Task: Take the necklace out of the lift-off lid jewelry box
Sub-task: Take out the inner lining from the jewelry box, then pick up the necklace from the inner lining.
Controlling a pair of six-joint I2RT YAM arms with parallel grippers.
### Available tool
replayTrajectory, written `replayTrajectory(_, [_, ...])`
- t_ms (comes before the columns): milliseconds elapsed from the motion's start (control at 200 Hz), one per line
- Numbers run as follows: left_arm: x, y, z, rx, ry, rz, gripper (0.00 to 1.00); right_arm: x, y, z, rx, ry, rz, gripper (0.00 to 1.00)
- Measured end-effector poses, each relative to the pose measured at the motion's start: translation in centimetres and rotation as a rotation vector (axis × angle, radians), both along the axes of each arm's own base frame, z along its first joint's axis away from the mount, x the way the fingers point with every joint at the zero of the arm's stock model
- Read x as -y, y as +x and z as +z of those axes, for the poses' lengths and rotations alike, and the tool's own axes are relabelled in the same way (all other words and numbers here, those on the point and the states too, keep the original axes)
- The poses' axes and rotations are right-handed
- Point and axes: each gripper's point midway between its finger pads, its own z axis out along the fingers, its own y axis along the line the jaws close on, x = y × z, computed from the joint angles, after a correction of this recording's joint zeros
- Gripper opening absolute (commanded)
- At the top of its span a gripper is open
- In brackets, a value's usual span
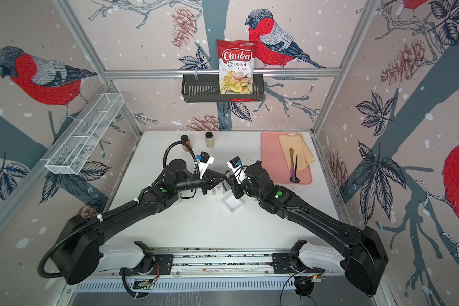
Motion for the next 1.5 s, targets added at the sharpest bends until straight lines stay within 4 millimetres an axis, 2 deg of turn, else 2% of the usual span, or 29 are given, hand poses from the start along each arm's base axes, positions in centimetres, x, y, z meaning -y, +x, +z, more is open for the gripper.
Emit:
replayTrajectory(80, [0.0, 0.0, 0.1, 0.002, 0.002, -0.001, 0.0, 0.5, 0.2, 0.1, 0.003, 0.002, -0.014, 0.5])
replayTrajectory(170, [0.0, -0.1, 0.4, 0.013, 0.014, -0.006, 0.0, 1.4, 0.2, 0.3, -0.01, 0.049, -0.023, 0.61])
replayTrajectory(295, [-0.4, -0.3, 2.0, 0.067, 0.018, 0.0, 0.0, 3.6, 0.0, 1.2, -0.013, 0.146, -0.032, 0.65])
replayTrajectory(395, [-0.9, -0.4, 3.6, 0.129, 0.015, 0.019, 0.0, 4.0, -0.9, 2.1, -0.008, 0.213, 0.001, 0.67])
replayTrajectory(505, [-1.3, -0.5, 4.5, 0.182, 0.018, 0.021, 0.0, 3.9, -1.8, 2.7, -0.011, 0.259, 0.047, 0.66])
replayTrajectory(615, [-1.5, -0.3, 5.4, 0.215, 0.022, 0.02, 0.0, 3.7, -2.2, 2.0, -0.03, 0.26, 0.071, 0.65])
replayTrajectory(750, [-1.5, -0.7, 6.0, 0.235, 0.02, -0.003, 0.0, 3.5, -2.0, 1.3, -0.032, 0.261, 0.076, 0.59])
replayTrajectory(906, [-1.6, -1.4, 6.7, 0.275, 0.011, -0.031, 0.0, 3.4, -1.7, 1.7, -0.016, 0.273, 0.075, 0.53])
replayTrajectory(1036, [-1.9, -1.9, 6.1, 0.324, 0.031, -0.045, 0.0, 3.5, -1.5, 1.9, -0.007, 0.278, 0.07, 0.53])
replayTrajectory(1171, [-2.1, -1.3, 4.9, 0.36, 0.109, -0.028, 0.0, 3.6, -1.2, 2.3, 0.01, 0.287, 0.063, 0.53])
replayTrajectory(1316, [-2.3, -0.6, 5.2, 0.409, 0.18, -0.019, 0.0, 3.7, -1.0, 2.6, 0.026, 0.295, 0.06, 0.53])
replayTrajectory(1501, [-2.9, -1.5, 5.6, 0.458, 0.212, -0.043, 0.0, 3.4, -1.1, 2.6, 0.024, 0.294, 0.08, 0.47])
